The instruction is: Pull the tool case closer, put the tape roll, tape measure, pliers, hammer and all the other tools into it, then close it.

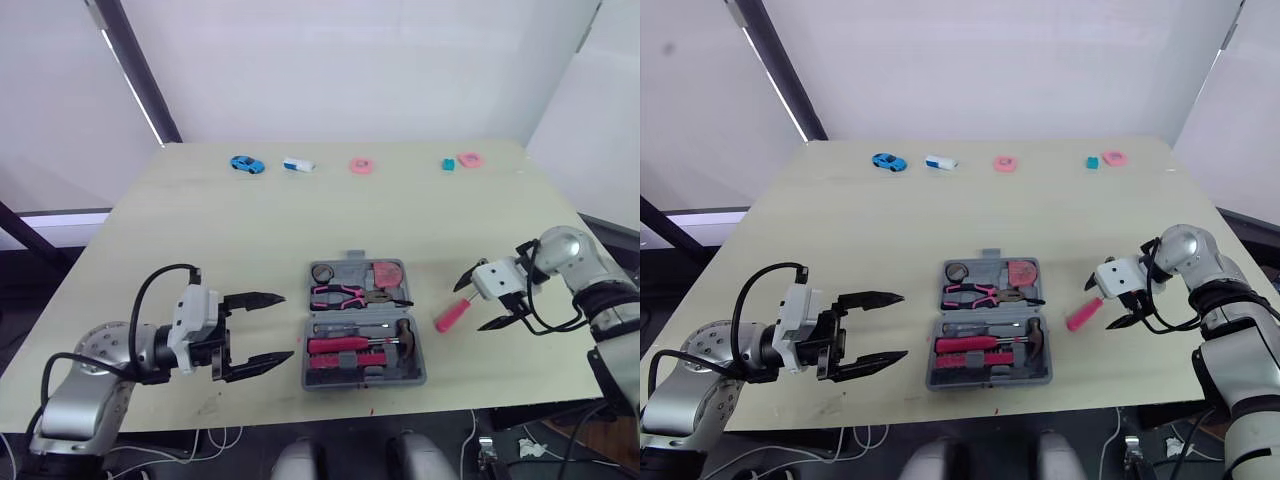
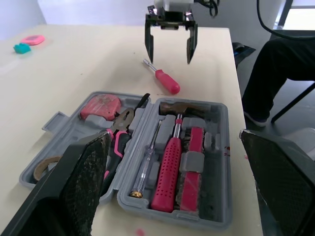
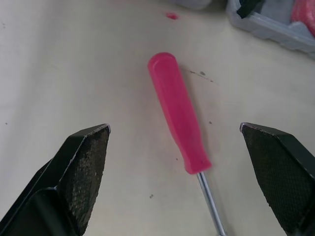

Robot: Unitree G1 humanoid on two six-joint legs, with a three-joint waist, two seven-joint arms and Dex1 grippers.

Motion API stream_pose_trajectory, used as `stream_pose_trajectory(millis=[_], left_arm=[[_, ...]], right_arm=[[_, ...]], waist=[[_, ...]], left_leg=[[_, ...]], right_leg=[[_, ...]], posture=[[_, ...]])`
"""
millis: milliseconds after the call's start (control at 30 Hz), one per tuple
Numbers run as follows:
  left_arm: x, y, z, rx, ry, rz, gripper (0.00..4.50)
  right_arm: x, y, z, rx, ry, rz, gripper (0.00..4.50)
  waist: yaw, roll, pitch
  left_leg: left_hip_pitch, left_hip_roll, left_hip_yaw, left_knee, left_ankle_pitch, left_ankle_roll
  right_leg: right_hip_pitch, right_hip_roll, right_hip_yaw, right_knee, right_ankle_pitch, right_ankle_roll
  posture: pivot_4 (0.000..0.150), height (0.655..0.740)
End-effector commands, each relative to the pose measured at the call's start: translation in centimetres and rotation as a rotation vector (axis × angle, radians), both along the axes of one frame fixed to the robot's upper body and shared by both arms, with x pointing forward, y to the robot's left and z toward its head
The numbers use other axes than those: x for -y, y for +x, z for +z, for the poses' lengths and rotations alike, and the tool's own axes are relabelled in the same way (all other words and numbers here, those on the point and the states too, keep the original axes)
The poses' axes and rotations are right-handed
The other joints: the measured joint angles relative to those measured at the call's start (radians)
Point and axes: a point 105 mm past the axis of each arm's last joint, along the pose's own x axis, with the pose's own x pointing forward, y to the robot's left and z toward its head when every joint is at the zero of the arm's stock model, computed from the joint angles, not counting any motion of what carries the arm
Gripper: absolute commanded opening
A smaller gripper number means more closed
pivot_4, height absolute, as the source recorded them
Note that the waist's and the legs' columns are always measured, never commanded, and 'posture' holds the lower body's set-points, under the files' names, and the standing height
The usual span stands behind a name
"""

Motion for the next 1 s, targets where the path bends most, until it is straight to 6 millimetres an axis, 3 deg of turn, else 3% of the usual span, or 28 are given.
stream_pose_trajectory(millis=[33,300,600,1000], left_arm=[[0.0,-0.4,1.2,0.046,-0.014,0.017,4.5],[0.3,0.4,1.4,0.054,-0.033,0.027,4.5],[0.8,1.3,1.7,0.064,-0.043,-0.023,4.5],[1.1,1.8,1.8,0.071,-0.046,-0.06,4.5]], right_arm=[[0.2,0.9,2.7,0.025,0.128,-0.093,4.47],[0.9,1.2,4.1,0.033,0.485,-0.525,4.47],[0.3,-2.6,2.3,0.058,0.714,-1.129,4.47],[0.3,-3.3,-0.1,0.109,0.856,-1.65,4.47]], waist=[[0.0,0.0,0.0],[0.009,0.0,0.0],[0.016,0.0,-0.001],[0.001,-0.001,-0.001]], left_leg=[[0.0,0.0,0.0,0.0,0.0,0.0],[0.0,0.0,-0.002,0.0,0.0,0.0],[0.001,0.0,-0.001,0.0,0.0,0.0],[-0.001,0.0,-0.002,0.0,0.0,0.0]], right_leg=[[0.0,0.0,0.0,0.0,0.0,0.0],[0.001,0.0,-0.001,0.001,0.0,0.0],[0.0,0.001,0.001,0.002,0.001,0.002],[-0.001,0.002,0.0,0.001,0.0,0.002]], posture=[[0.15,0.74],[0.15,0.74],[0.15,0.74],[0.15,0.74]])
